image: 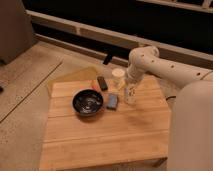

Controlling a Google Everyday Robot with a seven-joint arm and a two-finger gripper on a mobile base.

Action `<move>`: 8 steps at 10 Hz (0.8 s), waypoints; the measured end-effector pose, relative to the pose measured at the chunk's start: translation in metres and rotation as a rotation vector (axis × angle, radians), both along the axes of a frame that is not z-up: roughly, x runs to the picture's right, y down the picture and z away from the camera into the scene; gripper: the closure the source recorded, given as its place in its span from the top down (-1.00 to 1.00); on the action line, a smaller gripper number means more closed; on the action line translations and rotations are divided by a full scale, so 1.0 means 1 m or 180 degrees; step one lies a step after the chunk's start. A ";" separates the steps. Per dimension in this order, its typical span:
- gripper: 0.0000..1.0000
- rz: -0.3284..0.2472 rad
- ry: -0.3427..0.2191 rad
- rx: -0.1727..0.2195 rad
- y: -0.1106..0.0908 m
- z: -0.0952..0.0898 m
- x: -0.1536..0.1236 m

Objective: Knock the bottle over

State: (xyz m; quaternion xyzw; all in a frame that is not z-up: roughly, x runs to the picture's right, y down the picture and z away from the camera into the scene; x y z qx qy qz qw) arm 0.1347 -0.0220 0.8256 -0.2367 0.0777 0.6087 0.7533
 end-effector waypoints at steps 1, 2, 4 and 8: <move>0.30 -0.0018 -0.0026 0.0032 -0.003 -0.001 -0.001; 0.30 -0.0032 -0.0047 0.0043 -0.004 -0.002 -0.003; 0.30 -0.0041 -0.0072 0.0039 -0.003 -0.003 -0.006; 0.30 -0.0039 -0.0072 0.0041 -0.003 -0.003 -0.006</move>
